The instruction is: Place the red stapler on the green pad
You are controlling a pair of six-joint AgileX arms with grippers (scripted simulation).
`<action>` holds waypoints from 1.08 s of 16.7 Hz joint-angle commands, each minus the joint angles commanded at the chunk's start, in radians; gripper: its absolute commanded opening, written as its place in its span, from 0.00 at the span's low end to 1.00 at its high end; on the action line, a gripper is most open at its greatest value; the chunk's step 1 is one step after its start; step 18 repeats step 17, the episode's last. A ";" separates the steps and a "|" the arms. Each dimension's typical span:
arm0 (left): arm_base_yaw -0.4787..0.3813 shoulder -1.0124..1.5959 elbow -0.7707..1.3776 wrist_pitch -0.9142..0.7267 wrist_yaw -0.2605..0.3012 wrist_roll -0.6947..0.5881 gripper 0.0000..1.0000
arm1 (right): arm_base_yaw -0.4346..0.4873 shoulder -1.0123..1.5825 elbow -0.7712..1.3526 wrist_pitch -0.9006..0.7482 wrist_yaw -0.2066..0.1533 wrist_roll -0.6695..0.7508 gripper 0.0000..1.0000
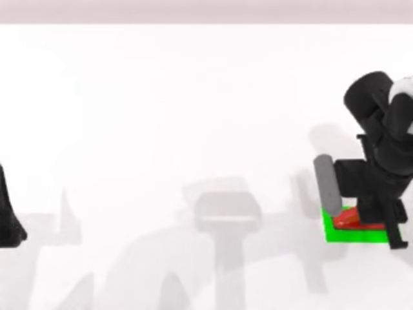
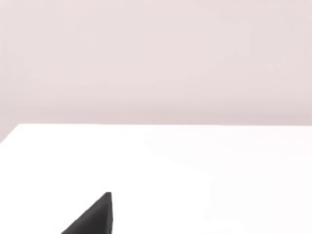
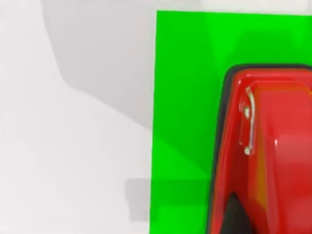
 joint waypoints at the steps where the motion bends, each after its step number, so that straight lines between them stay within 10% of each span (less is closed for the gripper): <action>1: 0.000 0.000 0.000 0.000 0.000 0.000 1.00 | 0.000 0.000 0.000 0.000 0.000 0.000 0.23; 11: 0.000 0.000 0.000 0.000 0.000 0.000 1.00 | 0.000 0.000 0.000 0.000 0.000 0.000 0.98; 18: 0.000 0.000 0.000 0.000 0.000 0.000 1.00 | 0.000 0.000 0.000 0.000 0.000 0.000 1.00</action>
